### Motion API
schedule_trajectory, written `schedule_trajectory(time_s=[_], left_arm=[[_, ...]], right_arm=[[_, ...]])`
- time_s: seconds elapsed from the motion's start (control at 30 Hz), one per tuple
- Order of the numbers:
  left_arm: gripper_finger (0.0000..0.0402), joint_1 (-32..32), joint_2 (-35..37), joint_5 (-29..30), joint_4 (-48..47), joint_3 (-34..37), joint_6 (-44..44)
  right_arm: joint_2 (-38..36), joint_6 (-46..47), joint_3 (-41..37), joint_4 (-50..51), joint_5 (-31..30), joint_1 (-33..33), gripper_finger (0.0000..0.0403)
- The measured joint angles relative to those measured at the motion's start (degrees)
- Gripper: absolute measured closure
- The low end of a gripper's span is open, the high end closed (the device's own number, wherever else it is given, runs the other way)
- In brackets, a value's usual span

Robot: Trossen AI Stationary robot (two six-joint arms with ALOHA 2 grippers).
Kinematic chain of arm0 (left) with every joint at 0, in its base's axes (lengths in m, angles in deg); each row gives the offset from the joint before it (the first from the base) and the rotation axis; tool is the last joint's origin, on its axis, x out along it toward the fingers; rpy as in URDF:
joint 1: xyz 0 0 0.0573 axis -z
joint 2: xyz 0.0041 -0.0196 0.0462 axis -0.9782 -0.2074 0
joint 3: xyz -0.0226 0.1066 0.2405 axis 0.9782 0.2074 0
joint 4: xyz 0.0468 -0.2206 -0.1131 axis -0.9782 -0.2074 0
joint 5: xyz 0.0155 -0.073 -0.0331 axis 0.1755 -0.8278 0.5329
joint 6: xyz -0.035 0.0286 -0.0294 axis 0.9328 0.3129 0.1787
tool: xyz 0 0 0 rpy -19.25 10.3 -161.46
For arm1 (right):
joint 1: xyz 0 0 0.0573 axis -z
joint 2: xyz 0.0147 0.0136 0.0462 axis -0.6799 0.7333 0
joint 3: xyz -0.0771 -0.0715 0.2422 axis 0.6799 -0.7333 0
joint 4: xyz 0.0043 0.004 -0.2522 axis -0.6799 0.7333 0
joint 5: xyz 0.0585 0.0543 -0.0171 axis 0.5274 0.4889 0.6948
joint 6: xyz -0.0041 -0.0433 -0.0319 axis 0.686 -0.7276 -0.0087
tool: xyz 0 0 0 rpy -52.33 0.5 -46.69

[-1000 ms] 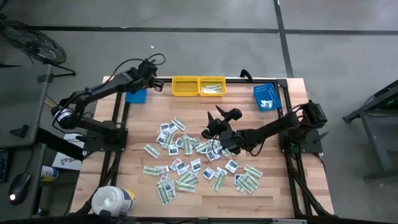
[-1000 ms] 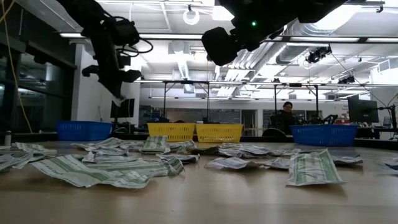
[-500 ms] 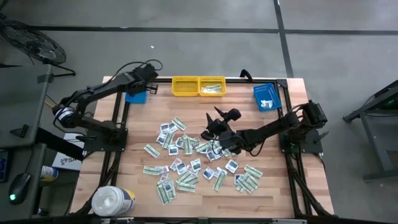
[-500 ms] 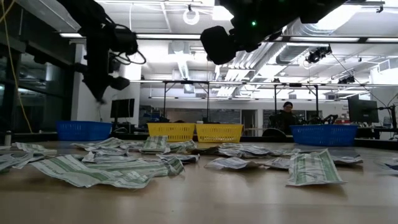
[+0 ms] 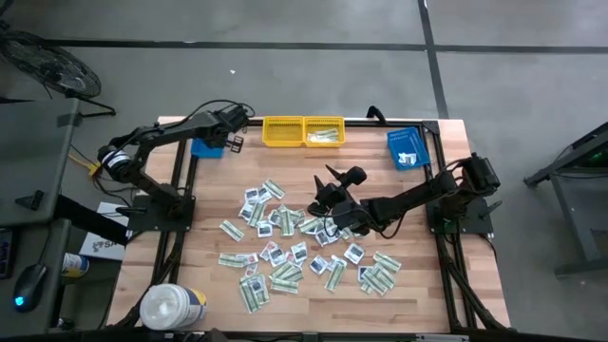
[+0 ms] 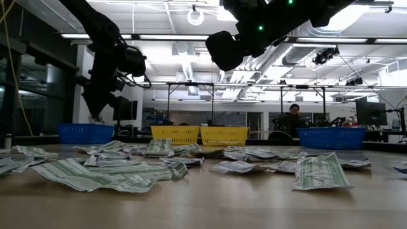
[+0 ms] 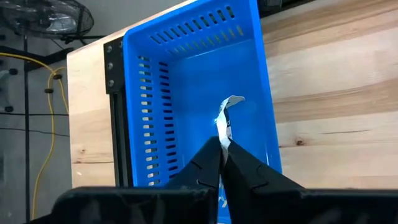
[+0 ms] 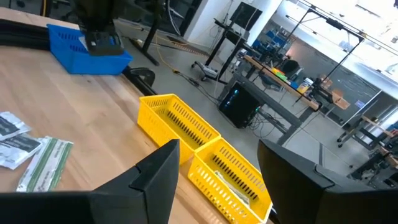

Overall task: Pick & Place First Aid Supplies
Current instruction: Put the blue alcohol pad into the left blue bin, then put the black towelette pack into the right blue bin

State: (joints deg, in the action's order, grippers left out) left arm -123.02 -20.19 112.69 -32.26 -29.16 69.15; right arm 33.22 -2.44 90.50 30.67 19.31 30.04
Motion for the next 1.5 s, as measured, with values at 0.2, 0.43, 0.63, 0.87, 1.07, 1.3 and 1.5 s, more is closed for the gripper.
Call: schedule_trajectory(time_s=[0.2, 0.43, 0.63, 0.87, 1.07, 1.3, 1.5], left_arm=[[0.0317, 0.00, 0.04, -0.12, 0.01, 0.02, -0.54], [0.0252, 0.02, 0.29, -1.65, -0.02, 0.02, -0.80], [0.0248, 2.17, 2.40, -2.57, -0.10, 0.02, -0.97], [0.0248, 9.73, 5.71, -6.61, 0.14, 0.02, -5.05], [0.0247, 15.38, 6.29, -15.46, 0.59, 0.02, -13.30], [0.0247, 17.44, 6.29, -33.64, 4.53, 3.58, -24.08], [0.0247, 17.33, 6.27, -40.43, 5.12, 9.11, -24.58]], right_arm=[[0.00, -0.03, 0.00, -0.04, 0.00, 0.00, 0.0192], [0.00, -0.01, 0.00, 0.09, -0.02, 0.00, 0.0192], [0.02, 0.00, 0.00, 0.13, -0.02, 0.00, 0.0192], [0.02, 0.01, 0.00, 0.74, -0.02, 0.00, 0.0194], [0.02, 0.48, 0.00, 2.37, -0.02, -0.01, 0.0194], [0.03, 5.35, 0.00, 7.85, 0.11, 0.00, 0.0194], [0.04, 5.50, 0.00, 8.04, 0.13, -0.02, 0.0194]])
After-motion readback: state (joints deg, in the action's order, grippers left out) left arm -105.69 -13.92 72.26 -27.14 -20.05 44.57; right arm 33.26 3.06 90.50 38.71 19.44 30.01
